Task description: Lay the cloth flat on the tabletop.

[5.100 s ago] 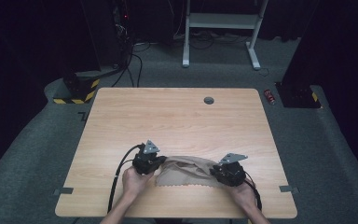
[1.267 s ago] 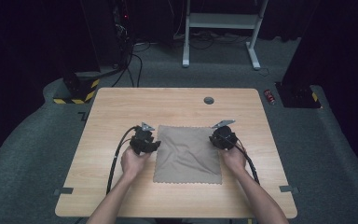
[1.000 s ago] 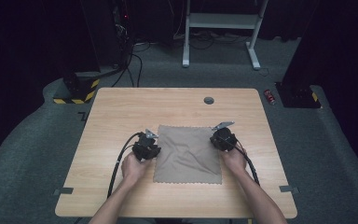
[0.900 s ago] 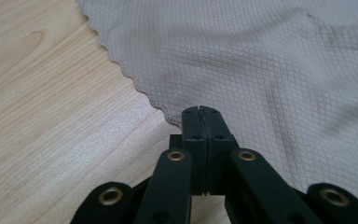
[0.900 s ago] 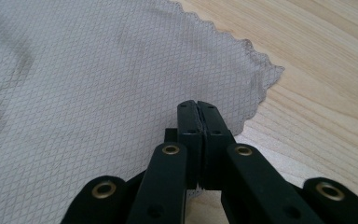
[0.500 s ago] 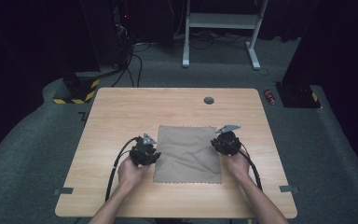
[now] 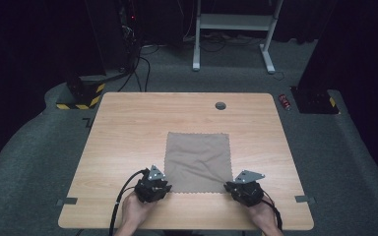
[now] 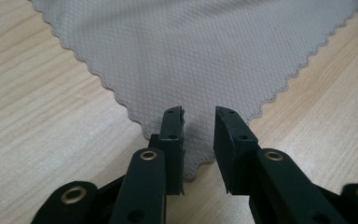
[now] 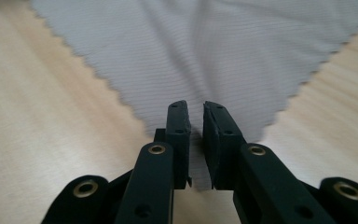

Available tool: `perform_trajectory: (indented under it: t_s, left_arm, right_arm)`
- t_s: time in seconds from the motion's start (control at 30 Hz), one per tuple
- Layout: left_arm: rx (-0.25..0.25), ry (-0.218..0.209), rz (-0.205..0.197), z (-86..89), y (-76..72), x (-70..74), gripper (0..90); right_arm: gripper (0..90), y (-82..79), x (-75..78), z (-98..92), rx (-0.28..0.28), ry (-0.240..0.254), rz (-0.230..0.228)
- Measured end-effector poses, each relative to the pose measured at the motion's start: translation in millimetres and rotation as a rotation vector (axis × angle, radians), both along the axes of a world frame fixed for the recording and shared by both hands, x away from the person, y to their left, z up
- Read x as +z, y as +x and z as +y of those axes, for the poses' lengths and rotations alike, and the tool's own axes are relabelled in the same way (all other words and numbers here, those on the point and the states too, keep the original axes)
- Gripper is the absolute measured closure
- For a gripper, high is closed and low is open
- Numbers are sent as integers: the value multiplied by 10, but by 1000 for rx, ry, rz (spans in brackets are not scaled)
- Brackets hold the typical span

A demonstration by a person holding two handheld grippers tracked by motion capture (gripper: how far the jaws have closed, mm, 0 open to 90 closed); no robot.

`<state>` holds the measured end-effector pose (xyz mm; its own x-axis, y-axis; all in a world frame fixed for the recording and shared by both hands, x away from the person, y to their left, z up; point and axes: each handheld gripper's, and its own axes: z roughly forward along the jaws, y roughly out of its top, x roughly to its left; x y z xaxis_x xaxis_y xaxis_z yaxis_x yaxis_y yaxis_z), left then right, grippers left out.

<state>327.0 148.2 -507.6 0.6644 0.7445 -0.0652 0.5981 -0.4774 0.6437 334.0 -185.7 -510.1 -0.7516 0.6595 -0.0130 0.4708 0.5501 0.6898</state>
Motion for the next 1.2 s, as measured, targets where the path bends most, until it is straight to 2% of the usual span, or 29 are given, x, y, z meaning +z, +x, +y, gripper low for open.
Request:
perform_trajectory:
  t_s: [0.13, 0.23, 0.3, 0.33, 0.37, 0.43, 0.53, 0.6, 0.7, 0.73, 0.8, 0.83, 0.9, 0.97, 1.0, 1.03, 1.1, 1.13, 1.2]
  left_arm:
    - [9, 11, -8, -21, 5, -9, 766]
    - [22, 13, -20, -6, -8, -20, 838]
    - [25, 7, -15, 11, -9, -23, 898]
    - [25, 7, -15, 11, -9, -23, 900]
    - [21, 12, -8, 17, -4, -15, 900]
    - [5, 38, -14, -1, -13, -3, 900]
    - [-7, 53, -2, 8, -25, 12, 900]
    - [-8, 53, 2, 18, -30, 14, 900]
    - [1, 37, 24, 126, -47, 18, 900]
    - [5, 29, 32, 150, -55, 19, 900]
    - [-12, 5, 21, 171, -82, 18, 900]
    - [-17, -11, 8, 168, -96, 18, 899]
    - [1, -24, -3, 136, -101, 8, 768]
    - [10, -27, -2, 116, -95, -5, 720]
    - [12, -16, -3, 102, -79, -21, 721]
    - [19, -2, -19, 75, -78, -26, 737]
    - [18, 36, -41, 64, -82, -23, 834]
    - [11, 32, -37, 72, -74, -21, 880]
    - [1, 34, -23, 85, -65, -12, 899]
  right_arm:
    - [802, -18, -30, 115, 23, 0, -9]
    - [810, 5, -61, 172, 32, -1, -13]
    - [849, -6, -56, 173, 35, -11, -15]
    - [849, -6, -56, 173, 35, -11, -15]
    - [888, -37, -53, 162, 42, -19, -17]
    - [893, -64, -47, 157, 55, -27, -17]
    - [895, -95, -39, 163, 64, -35, -13]
    - [895, -109, -36, 170, 68, -42, -16]
    - [888, -112, -31, 167, 73, -47, -15]
    - [869, -105, -32, 160, 71, -43, -12]
    - [814, -96, -30, 153, 55, -33, -12]
    - [809, -92, -24, 155, 53, -25, -13]
    - [797, -97, -5, 194, 51, -6, -22]
    - [783, -93, 6, 250, 58, 4, -23]
    - [776, -84, 8, 286, 65, 7, -26]
    - [773, -72, 5, 322, 69, 10, -28]
    - [765, -33, -4, 376, 76, 12, -29]
    - [757, -16, -6, 394, 73, 14, -22]
    - [728, 14, -3, 402, 65, 21, -25]
